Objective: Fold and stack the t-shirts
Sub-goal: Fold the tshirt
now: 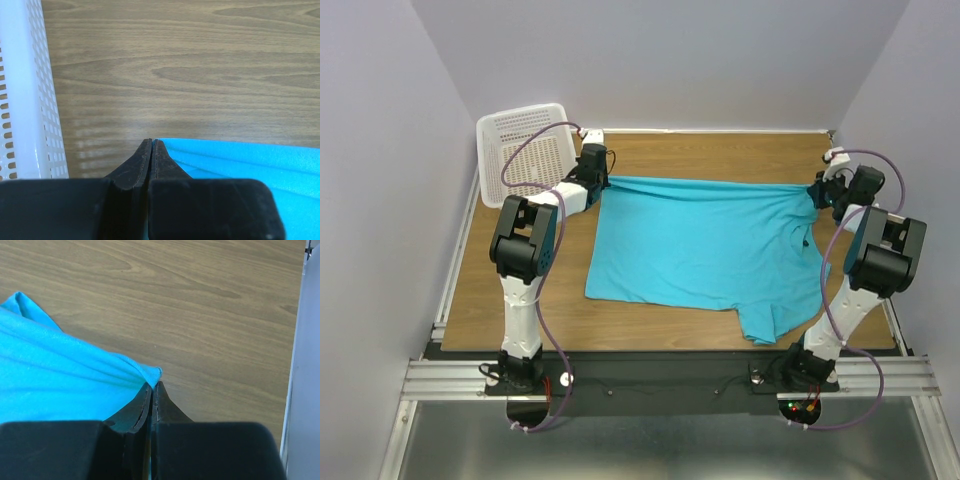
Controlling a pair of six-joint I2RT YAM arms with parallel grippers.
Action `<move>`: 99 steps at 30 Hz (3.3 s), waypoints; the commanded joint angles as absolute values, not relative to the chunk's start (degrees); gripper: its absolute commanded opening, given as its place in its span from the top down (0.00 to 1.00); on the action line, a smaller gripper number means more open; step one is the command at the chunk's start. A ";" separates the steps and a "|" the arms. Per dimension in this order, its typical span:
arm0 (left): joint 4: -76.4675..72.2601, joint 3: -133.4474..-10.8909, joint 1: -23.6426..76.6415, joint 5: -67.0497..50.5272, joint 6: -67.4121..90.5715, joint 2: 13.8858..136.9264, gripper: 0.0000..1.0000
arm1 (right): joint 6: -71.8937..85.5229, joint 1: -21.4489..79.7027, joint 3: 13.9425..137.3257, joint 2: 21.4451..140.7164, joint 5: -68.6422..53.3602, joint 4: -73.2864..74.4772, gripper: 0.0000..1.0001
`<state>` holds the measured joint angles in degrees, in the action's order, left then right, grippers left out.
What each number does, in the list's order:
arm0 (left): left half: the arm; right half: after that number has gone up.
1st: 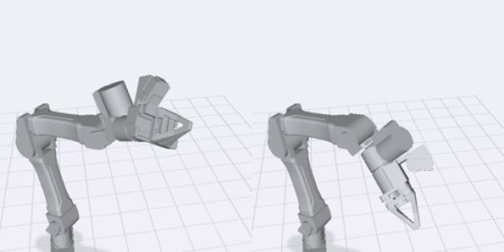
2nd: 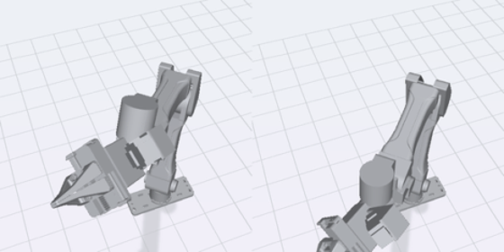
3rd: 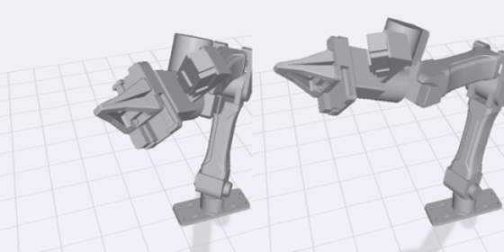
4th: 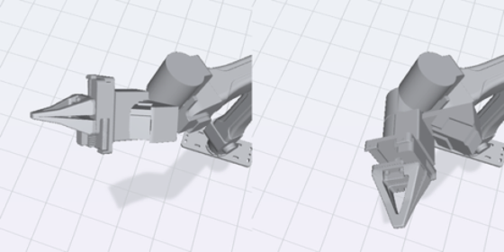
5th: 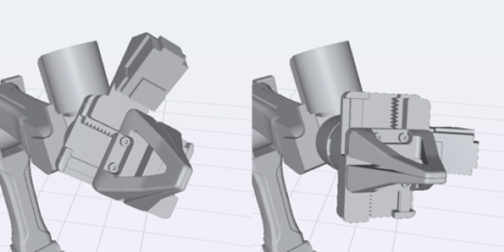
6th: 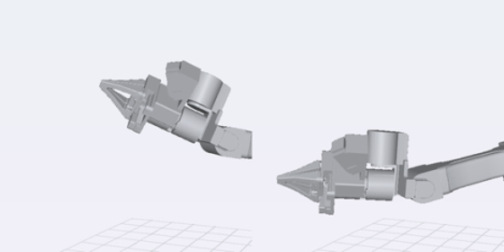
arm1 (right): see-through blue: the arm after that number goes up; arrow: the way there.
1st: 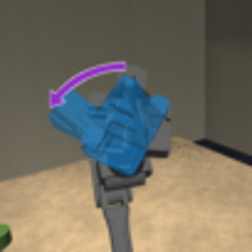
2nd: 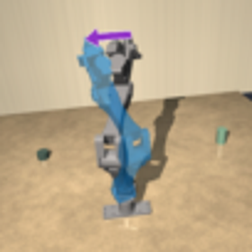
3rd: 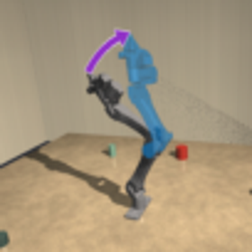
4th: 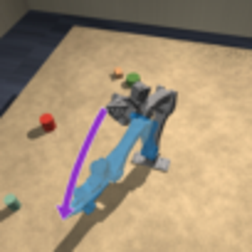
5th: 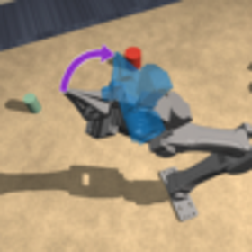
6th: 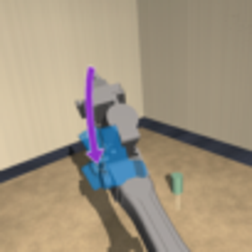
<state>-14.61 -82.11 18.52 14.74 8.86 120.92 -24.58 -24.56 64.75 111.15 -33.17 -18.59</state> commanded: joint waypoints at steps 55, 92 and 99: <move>-19.60 -72.16 18.10 14.77 9.93 111.01 1.00 | -39.38 -29.97 45.00 92.72 -44.12 -21.45 0.95; -23.11 -63.20 19.16 8.09 7.82 101.61 0.55 | -36.03 -29.97 46.67 94.66 -44.12 -21.27 0.70; -26.89 -59.15 19.60 0.36 7.21 94.14 0.48 | -36.74 -29.97 45.53 91.33 -45.17 -20.31 0.51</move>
<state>-21.63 -60.20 19.07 4.78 8.16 99.04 -36.23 -29.30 44.86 94.56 -43.86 -19.68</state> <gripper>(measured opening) 0.513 0.453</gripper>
